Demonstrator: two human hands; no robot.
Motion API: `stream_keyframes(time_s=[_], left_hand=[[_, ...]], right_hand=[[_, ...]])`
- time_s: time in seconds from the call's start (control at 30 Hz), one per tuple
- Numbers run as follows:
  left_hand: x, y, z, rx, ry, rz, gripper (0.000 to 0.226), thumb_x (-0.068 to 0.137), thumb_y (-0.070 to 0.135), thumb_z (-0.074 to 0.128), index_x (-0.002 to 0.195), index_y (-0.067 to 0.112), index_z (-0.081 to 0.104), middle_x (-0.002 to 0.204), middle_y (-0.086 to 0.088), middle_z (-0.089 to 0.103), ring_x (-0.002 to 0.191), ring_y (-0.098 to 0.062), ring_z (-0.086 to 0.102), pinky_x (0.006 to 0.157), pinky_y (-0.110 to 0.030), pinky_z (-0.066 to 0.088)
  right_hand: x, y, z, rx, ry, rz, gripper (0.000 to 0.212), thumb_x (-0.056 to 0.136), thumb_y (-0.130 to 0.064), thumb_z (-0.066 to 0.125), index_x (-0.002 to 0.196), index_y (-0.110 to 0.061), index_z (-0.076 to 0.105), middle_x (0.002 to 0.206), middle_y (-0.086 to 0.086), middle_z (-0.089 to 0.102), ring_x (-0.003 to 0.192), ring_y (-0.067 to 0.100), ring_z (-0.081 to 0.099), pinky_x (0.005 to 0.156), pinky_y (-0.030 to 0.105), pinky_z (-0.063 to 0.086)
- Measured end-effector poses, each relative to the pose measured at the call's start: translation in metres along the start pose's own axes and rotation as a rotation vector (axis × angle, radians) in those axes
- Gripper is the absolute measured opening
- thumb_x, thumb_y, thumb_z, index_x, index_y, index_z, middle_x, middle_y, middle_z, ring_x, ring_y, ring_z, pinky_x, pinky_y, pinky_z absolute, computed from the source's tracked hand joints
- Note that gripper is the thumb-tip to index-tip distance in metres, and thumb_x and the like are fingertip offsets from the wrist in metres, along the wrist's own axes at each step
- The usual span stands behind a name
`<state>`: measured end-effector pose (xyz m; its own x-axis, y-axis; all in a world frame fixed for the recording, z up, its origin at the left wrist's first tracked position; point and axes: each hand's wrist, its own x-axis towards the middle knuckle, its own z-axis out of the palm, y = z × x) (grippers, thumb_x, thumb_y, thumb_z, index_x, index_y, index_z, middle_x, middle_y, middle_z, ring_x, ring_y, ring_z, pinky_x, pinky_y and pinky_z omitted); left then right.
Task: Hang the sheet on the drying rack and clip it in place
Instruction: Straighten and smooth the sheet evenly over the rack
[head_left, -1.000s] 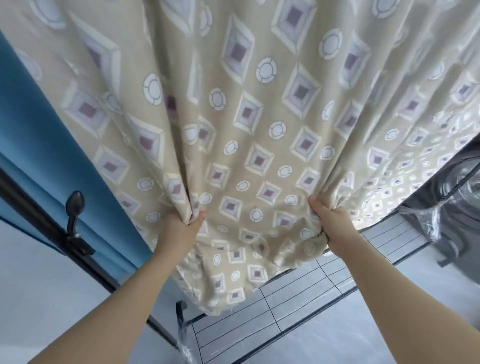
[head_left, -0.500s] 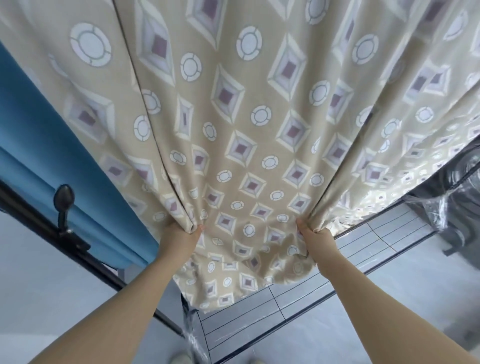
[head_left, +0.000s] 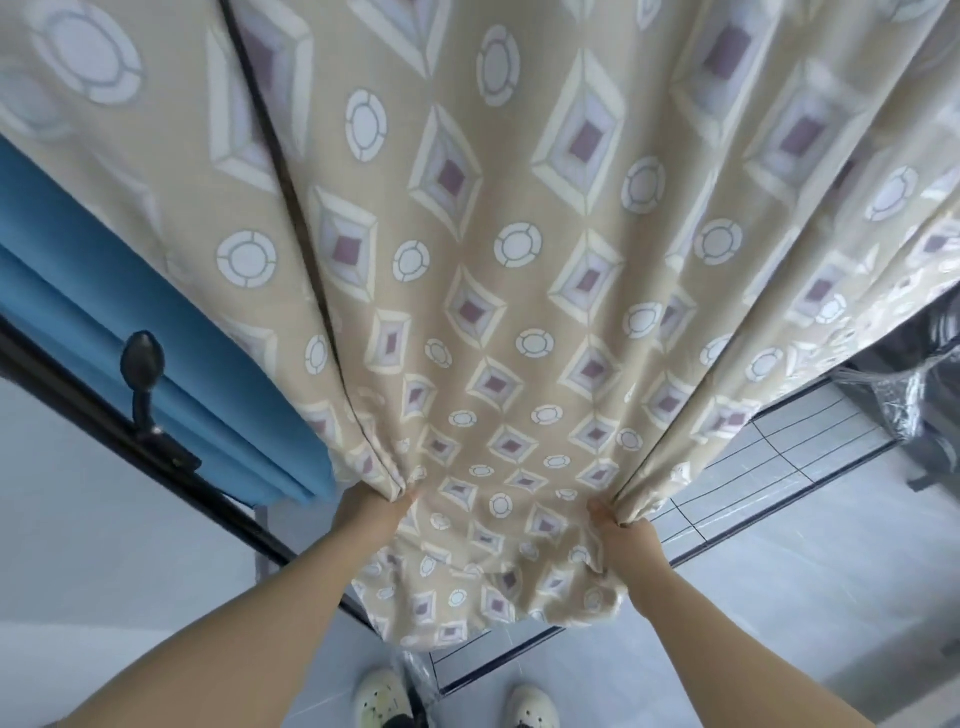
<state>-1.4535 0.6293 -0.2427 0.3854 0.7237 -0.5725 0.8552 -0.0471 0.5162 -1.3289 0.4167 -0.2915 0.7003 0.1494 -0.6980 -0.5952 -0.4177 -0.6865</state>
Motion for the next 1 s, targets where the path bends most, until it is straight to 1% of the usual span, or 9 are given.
stream_keyframes(time_s=[0.07, 0.2, 0.3, 0.4, 0.57, 0.77, 0.87, 0.93, 1.0], left_hand=[[-0.001, -0.003, -0.004, -0.064, -0.02, 0.026, 0.027, 0.086, 0.03, 0.065, 0.085, 0.008, 0.049, 0.077, -0.003, 0.051, 0.081, -0.021, 0.05, 0.071, -0.025, 0.037], [-0.012, 0.002, -0.017, -0.35, -0.065, 0.085, 0.022, 0.076, 0.015, 0.076, 0.089, 0.007, 0.06, 0.084, -0.005, 0.062, 0.075, -0.016, 0.057, 0.066, -0.022, 0.042], [-0.027, 0.013, -0.026, -0.527, -0.075, 0.179, 0.023, 0.078, 0.01, 0.074, 0.078, 0.02, 0.053, 0.077, 0.007, 0.057, 0.068, 0.0, 0.052, 0.055, -0.013, 0.037], [-0.032, 0.021, -0.033, -0.645, -0.059, 0.254, 0.024, 0.076, 0.016, 0.075, 0.09, 0.024, 0.057, 0.088, 0.01, 0.063, 0.088, -0.01, 0.06, 0.064, -0.019, 0.04], [-0.045, 0.04, -0.043, -0.844, 0.049, 0.351, 0.025, 0.078, 0.011, 0.072, 0.092, 0.026, 0.058, 0.087, 0.012, 0.064, 0.08, -0.004, 0.058, 0.068, -0.021, 0.043], [-0.057, 0.054, -0.056, -0.794, 0.17, 0.439, 0.012, 0.085, 0.017, 0.067, 0.079, 0.023, 0.058, 0.076, 0.007, 0.061, 0.069, -0.011, 0.056, 0.064, -0.025, 0.044], [-0.065, 0.055, -0.056, -0.682, 0.117, 0.506, 0.02, 0.08, 0.013, 0.071, 0.071, 0.022, 0.056, 0.081, 0.007, 0.066, 0.068, -0.002, 0.059, 0.064, -0.016, 0.046], [-0.068, 0.054, -0.054, -0.602, 0.141, 0.478, 0.024, 0.077, 0.015, 0.075, 0.076, 0.02, 0.052, 0.084, 0.012, 0.06, 0.078, -0.006, 0.057, 0.07, -0.017, 0.044], [-0.068, 0.053, -0.054, -0.544, 0.195, 0.449, 0.027, 0.08, 0.021, 0.072, 0.094, 0.015, 0.051, 0.092, 0.009, 0.052, 0.097, -0.015, 0.053, 0.082, -0.021, 0.038]], right_hand=[[0.0, -0.002, -0.003, -0.023, 0.002, 0.015, 0.03, 0.091, -0.03, 0.057, 0.106, -0.003, 0.058, 0.07, 0.005, 0.052, 0.071, 0.025, 0.05, 0.079, 0.034, 0.045], [-0.004, -0.006, -0.012, 0.157, -0.079, 0.036, 0.029, 0.088, -0.026, 0.063, 0.112, -0.012, 0.055, 0.08, 0.0, 0.055, 0.077, 0.019, 0.051, 0.08, 0.034, 0.044], [-0.007, -0.007, -0.019, 0.038, -0.112, 0.015, 0.033, 0.084, -0.031, 0.068, 0.107, -0.013, 0.051, 0.092, 0.002, 0.058, 0.096, 0.025, 0.053, 0.082, 0.033, 0.036], [-0.01, -0.007, -0.024, -0.11, -0.124, 0.034, 0.041, 0.081, -0.04, 0.069, 0.108, -0.014, 0.053, 0.094, 0.001, 0.057, 0.099, 0.028, 0.057, 0.07, 0.031, 0.038], [-0.012, -0.019, -0.028, -0.092, -0.144, 0.005, 0.028, 0.086, -0.034, 0.064, 0.105, -0.015, 0.056, 0.101, 0.003, 0.058, 0.095, 0.022, 0.055, 0.088, 0.039, 0.044], [-0.017, -0.05, -0.032, 0.194, -0.134, -0.067, 0.019, 0.087, -0.033, 0.064, 0.096, -0.017, 0.057, 0.084, 0.002, 0.064, 0.075, 0.015, 0.056, 0.073, 0.029, 0.042], [-0.021, -0.064, -0.03, 0.243, -0.162, -0.112, 0.014, 0.088, -0.029, 0.062, 0.089, -0.016, 0.056, 0.077, 0.003, 0.059, 0.07, 0.016, 0.055, 0.07, 0.029, 0.042], [-0.023, -0.07, -0.028, 0.245, -0.182, -0.138, 0.012, 0.088, -0.028, 0.061, 0.091, -0.017, 0.057, 0.079, 0.003, 0.059, 0.071, 0.017, 0.056, 0.068, 0.028, 0.043], [-0.024, -0.073, -0.027, 0.237, -0.188, -0.161, 0.014, 0.088, -0.029, 0.062, 0.093, -0.017, 0.057, 0.083, 0.003, 0.06, 0.074, 0.018, 0.057, 0.069, 0.028, 0.045]])
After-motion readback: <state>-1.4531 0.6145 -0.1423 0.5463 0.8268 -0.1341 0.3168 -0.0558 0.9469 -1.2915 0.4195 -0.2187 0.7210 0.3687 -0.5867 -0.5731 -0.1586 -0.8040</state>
